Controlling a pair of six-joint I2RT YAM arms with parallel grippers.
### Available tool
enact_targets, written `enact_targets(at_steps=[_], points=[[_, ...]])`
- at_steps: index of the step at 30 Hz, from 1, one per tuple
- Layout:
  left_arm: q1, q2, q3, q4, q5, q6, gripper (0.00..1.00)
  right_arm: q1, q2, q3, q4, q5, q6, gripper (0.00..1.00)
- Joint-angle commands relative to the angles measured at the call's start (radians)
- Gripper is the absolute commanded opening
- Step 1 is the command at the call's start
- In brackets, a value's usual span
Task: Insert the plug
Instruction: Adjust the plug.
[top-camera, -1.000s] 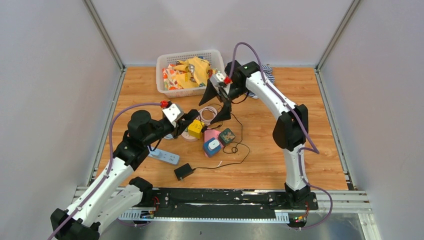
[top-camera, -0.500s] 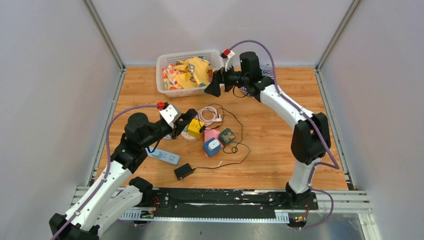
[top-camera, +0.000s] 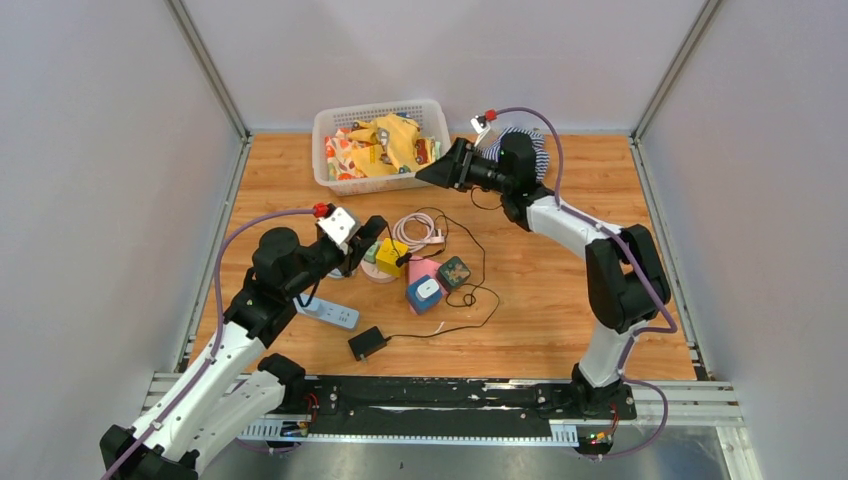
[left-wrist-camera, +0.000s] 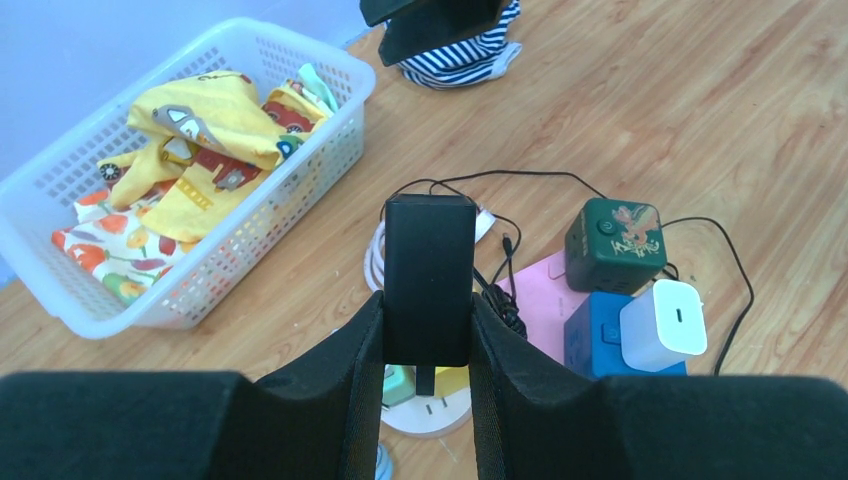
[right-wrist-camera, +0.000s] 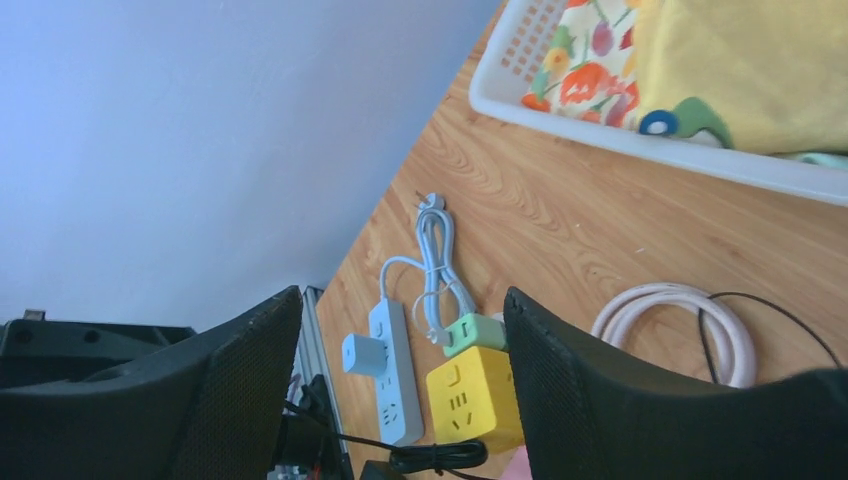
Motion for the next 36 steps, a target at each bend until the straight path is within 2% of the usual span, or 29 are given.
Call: enact_targets(at_steps=[1, 3, 8, 12, 32, 36], points=[[-0.005, -0.007, -0.009, 0.035, -0.060, -0.005, 0.00, 0.083, -0.069, 0.025, -0.024, -0.003, -0.004, 0.68], [-0.005, -0.002, -0.009, 0.035, -0.072, -0.005, 0.00, 0.127, -0.081, 0.030, -0.044, 0.001, -0.016, 0.61], [-0.005, -0.001, -0.011, 0.034, -0.087, 0.002, 0.00, 0.202, -0.117, 0.027, -0.076, 0.016, 0.005, 0.57], [-0.005, -0.003, -0.015, 0.035, -0.083, -0.002, 0.00, 0.249, -0.140, 0.042, -0.171, 0.036, -0.028, 0.56], [-0.005, 0.014, -0.019, 0.034, -0.076, 0.006, 0.00, 0.345, -0.146, 0.063, -0.244, 0.021, -0.032, 0.54], [-0.005, 0.019, -0.024, 0.035, -0.080, 0.013, 0.00, 0.348, -0.167, 0.061, -0.276, 0.048, -0.053, 0.57]])
